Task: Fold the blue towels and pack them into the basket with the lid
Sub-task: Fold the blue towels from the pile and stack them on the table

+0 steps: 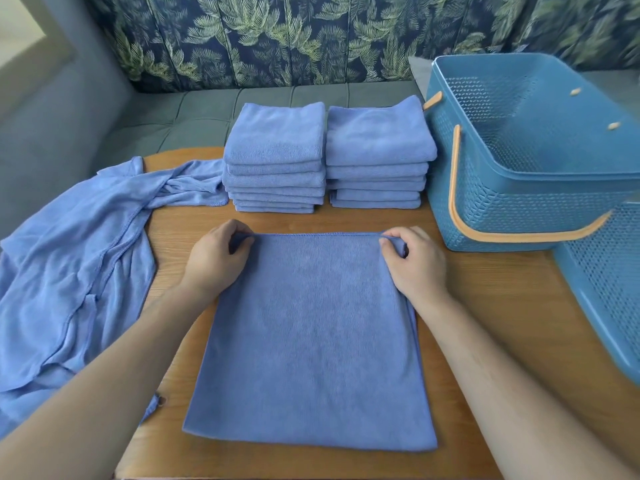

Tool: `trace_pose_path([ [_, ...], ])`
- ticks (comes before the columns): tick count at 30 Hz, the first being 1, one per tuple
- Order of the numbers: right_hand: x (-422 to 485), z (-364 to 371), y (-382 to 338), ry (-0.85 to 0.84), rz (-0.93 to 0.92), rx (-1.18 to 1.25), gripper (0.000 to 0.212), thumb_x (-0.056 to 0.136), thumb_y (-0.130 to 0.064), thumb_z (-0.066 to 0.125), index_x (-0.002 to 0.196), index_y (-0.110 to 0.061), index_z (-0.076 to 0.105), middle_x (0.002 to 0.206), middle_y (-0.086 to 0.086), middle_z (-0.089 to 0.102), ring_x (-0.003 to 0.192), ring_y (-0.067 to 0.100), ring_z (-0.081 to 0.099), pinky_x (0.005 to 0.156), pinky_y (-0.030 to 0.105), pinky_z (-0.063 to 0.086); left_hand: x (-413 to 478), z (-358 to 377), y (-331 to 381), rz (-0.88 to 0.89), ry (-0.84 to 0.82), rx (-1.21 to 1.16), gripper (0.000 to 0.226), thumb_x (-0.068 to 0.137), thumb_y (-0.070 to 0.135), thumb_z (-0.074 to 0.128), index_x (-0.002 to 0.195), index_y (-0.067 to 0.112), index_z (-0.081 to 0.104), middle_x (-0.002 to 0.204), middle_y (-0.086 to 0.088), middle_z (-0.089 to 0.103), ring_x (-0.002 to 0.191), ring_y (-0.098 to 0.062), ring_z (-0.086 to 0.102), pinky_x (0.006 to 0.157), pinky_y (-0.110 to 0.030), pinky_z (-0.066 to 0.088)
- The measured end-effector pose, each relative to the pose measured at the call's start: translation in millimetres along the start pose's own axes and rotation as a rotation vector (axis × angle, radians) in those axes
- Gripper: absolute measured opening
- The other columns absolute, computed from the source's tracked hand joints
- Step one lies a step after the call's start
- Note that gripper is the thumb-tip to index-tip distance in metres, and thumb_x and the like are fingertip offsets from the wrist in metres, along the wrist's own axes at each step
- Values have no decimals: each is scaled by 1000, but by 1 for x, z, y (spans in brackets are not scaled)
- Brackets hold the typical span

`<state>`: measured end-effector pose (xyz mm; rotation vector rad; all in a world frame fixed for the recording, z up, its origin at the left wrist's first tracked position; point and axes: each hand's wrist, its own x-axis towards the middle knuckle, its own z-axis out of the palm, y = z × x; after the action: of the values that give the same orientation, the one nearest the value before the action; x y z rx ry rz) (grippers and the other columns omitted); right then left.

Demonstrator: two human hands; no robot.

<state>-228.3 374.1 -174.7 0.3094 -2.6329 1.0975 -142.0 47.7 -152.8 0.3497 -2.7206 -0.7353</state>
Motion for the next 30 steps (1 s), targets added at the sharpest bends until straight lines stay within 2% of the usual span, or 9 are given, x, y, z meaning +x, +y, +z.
trace_pose_path([
  [2, 3, 0, -1, 4, 17, -23, 5, 89, -32, 69, 91, -29, 73, 98, -13, 63, 76, 5, 58, 69, 28, 45, -1, 5, 0, -12, 44, 20, 11, 91, 20, 66, 101, 17, 68, 82, 10, 59, 77, -14, 51, 64, -22, 32],
  [5, 4, 2, -3, -10, -3, -40, 6, 90, -31, 67, 93, -29, 72, 105, -16, 62, 85, 5, 61, 70, 29, 49, 0, 9, -2, -26, 78, 29, 18, 90, 24, 68, 107, 19, 71, 93, 6, 65, 87, -19, 59, 70, -28, 39],
  [12, 3, 5, 4, -39, -84, -84, 7, 96, -28, 62, 97, -29, 70, 102, -14, 63, 94, 13, 57, 73, 33, 47, -1, 20, -9, 18, 85, 58, 7, 91, 20, 65, 96, 15, 66, 97, 6, 51, 80, -16, 51, 64, -31, 40],
  [15, 3, 5, 5, -5, -145, -88, 8, 97, -21, 62, 98, -24, 69, 99, -10, 63, 94, 19, 52, 79, 36, 45, 1, 22, -15, 129, 147, 90, 11, 93, 16, 57, 97, 9, 63, 105, -6, 54, 93, -27, 49, 83, -37, 42],
  [17, 3, 4, 6, 21, -167, -10, 9, 96, -14, 62, 99, -20, 68, 99, -6, 62, 94, 17, 54, 83, 30, 44, 1, 23, -16, 167, 170, 93, 14, 93, 14, 50, 100, 7, 60, 106, -10, 58, 93, -31, 49, 88, -38, 37],
  [20, 0, 0, 3, 25, -162, 110, 12, 93, -4, 64, 97, -14, 70, 100, -2, 60, 93, 9, 57, 87, 12, 39, -2, 18, -10, 121, 121, 4, 11, 98, 11, 45, 101, 8, 55, 96, -7, 60, 89, -32, 53, 79, -42, 39],
  [23, -5, -4, 1, -19, -190, 126, 14, 90, 2, 66, 94, -10, 72, 101, 1, 65, 96, 9, 58, 90, 10, 40, -8, 7, -2, 78, 66, -154, 12, 99, 2, 47, 99, 12, 54, 96, -1, 58, 92, -23, 53, 79, -29, 36],
  [26, -9, -12, -2, -86, -157, 110, 13, 89, 0, 67, 92, -12, 72, 98, -1, 68, 93, 12, 62, 87, 23, 48, -17, -6, 2, 8, 34, -245, 15, 98, 2, 51, 96, 16, 55, 95, 3, 60, 93, -13, 56, 77, -22, 39],
  [30, -8, -36, -20, -81, -91, 140, 13, 85, -1, 73, 89, -13, 75, 94, -3, 65, 89, 9, 61, 80, 3, 38, -29, -29, 8, -72, 50, -304, 13, 96, 6, 57, 96, 17, 63, 94, 11, 65, 91, 3, 59, 75, -13, 43],
])
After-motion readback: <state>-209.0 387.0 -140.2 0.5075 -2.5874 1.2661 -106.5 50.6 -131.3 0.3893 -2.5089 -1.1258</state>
